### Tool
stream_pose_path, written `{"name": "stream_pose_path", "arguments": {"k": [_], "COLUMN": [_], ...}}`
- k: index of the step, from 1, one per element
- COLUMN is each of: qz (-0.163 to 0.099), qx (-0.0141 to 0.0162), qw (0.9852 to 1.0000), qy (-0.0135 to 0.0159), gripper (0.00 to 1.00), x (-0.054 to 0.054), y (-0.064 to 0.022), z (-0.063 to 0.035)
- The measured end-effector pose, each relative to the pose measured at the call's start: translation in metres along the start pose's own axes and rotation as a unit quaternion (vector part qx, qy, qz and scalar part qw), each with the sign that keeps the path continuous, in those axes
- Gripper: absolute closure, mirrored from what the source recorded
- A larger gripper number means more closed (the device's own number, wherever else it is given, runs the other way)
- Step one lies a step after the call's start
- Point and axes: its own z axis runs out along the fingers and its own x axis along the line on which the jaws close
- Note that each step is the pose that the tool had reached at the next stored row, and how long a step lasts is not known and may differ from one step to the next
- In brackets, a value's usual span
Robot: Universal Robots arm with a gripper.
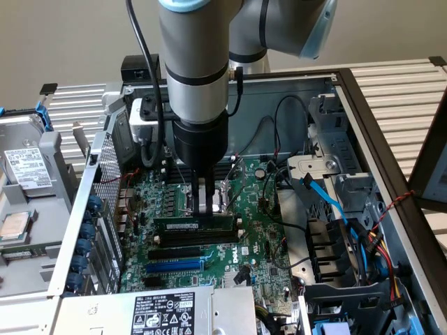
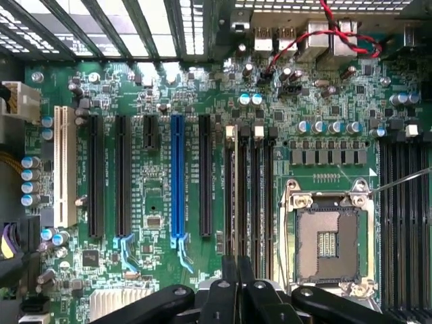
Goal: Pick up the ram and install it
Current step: 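Insert the ram into the slot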
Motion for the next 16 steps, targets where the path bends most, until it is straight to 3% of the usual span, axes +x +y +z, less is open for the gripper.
{"name": "stream_pose_path", "arguments": {"k": [5,9,11,16], "qz": [-0.001,-0.001,-0.002,-0.018], "qx": [0.0001,0.0005,0.0007,0.0016], "qw": [1.0000,1.0000,0.9999,0.9997], "qy": [0.0013,0.0097,0.0122,0.0133], "gripper": [0.88,0.88,0.88,0.88], "x": [-0.0001,-0.0001,-0.0001,-0.0018], "y": [-0.0030,-0.0035,-0.0037,-0.0037], "z": [0.0003,0.0005,0.0010,0.0053]}}
